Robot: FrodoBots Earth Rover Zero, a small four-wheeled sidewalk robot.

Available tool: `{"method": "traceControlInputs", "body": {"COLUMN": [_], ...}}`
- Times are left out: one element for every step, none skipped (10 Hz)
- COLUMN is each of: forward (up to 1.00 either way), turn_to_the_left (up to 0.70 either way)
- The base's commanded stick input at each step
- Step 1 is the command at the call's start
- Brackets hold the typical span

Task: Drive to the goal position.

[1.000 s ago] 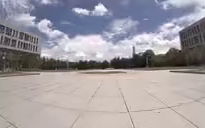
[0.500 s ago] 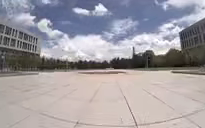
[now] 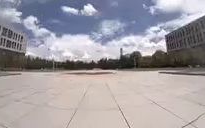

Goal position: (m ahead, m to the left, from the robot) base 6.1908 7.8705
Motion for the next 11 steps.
{"method": "traceControlInputs", "body": {"forward": [0.7,0.7,0.7,0.7,0.7,0.7,0.7,0.7,0.7,0.7,0.7], "turn_to_the_left": [0.04,0.0,0.0,0.0,0.0,0.0,0.0,0.0,0.01,0.03,0.0]}}
